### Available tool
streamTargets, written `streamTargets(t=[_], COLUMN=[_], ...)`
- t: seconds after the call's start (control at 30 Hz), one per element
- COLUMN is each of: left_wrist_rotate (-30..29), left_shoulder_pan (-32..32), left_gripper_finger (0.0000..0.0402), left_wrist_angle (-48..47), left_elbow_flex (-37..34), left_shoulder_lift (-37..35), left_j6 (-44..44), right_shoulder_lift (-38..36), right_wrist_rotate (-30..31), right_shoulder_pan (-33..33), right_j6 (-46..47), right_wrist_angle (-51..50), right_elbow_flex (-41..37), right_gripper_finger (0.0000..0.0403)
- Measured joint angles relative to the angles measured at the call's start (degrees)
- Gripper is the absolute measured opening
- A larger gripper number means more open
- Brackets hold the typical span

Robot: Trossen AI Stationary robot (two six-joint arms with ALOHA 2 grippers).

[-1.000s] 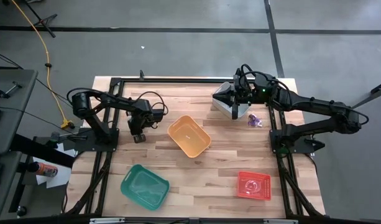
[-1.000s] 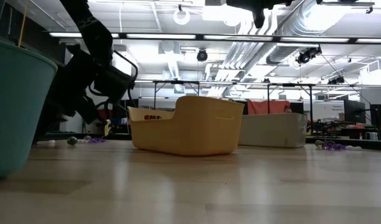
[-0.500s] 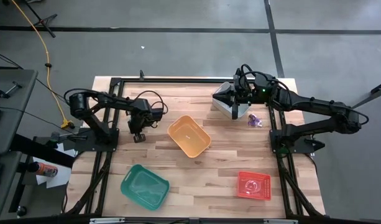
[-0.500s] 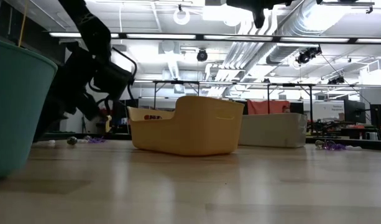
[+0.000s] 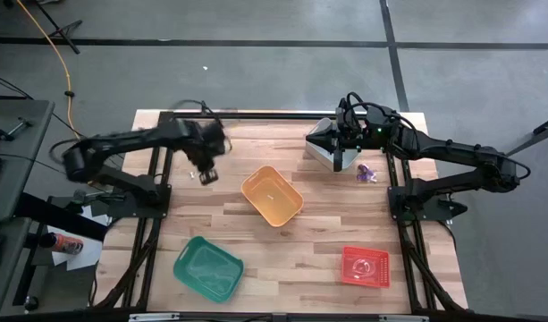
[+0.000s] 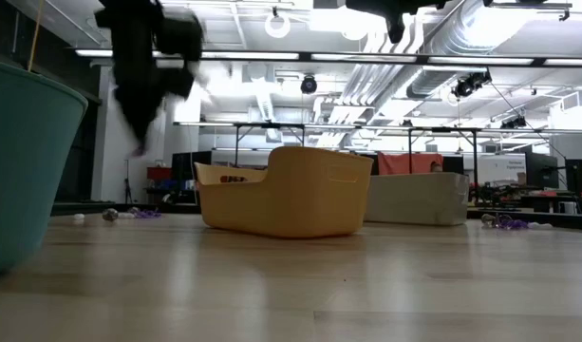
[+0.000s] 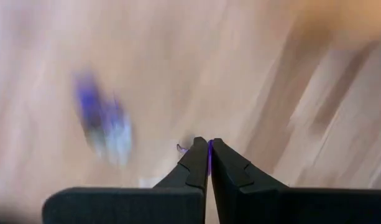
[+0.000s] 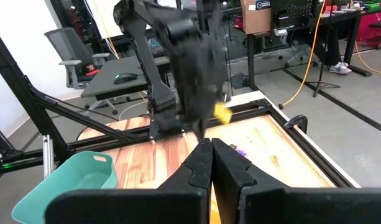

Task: Sort Halloween decoration
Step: Put the purple witch hat toy into the white bin

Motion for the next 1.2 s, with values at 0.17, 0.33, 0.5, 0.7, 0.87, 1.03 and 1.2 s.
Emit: streamTargets(t=[0.17, 0.33, 0.5, 0.7, 0.87, 1.03, 1.2], left_wrist_rotate=[6.6, 9.8, 12.5, 12.2, 12.0, 12.0, 11.4], left_shoulder_pan=[1.1, 1.1, -0.2, -0.8, -0.8, -0.8, -1.5], left_gripper_finger=[0.0000, 0.0000, 0.0000, 0.0000, 0.0000, 0.0000, 0.0000], left_wrist_angle=[23.7, 46.5, 61.1, 63.9, 63.9, 63.9, 64.3], left_elbow_flex=[0.1, 0.1, 0.1, 0.1, 0.1, 0.1, 0.1], left_shoulder_lift=[-12.1, -16.9, -16.1, -14.3, -13.8, -13.7, -11.3], left_j6=[-0.4, -1.4, -2.7, -3.1, -3.3, -4.0, -4.0], right_shoulder_lift=[0.0, 0.0, 0.2, 0.2, 0.2, 0.2, 0.2], right_wrist_rotate=[0.0, 0.0, 0.0, 0.0, 0.0, 0.0, 0.0], right_shoulder_pan=[0.0, 0.0, 0.0, 0.0, 0.0, 0.0, 0.0], right_j6=[1.5, -0.2, -1.0, -5.0, -5.0, -5.0, -5.0], right_wrist_angle=[0.0, 1.2, 3.7, 3.6, 3.6, 3.6, 7.4], right_elbow_flex=[0.0, 0.0, 0.0, 0.0, 0.0, 0.0, 0.0], right_gripper_finger=[0.0002, 0.0002, 0.0002, 0.0002, 0.0002, 0.0002, 0.0002])
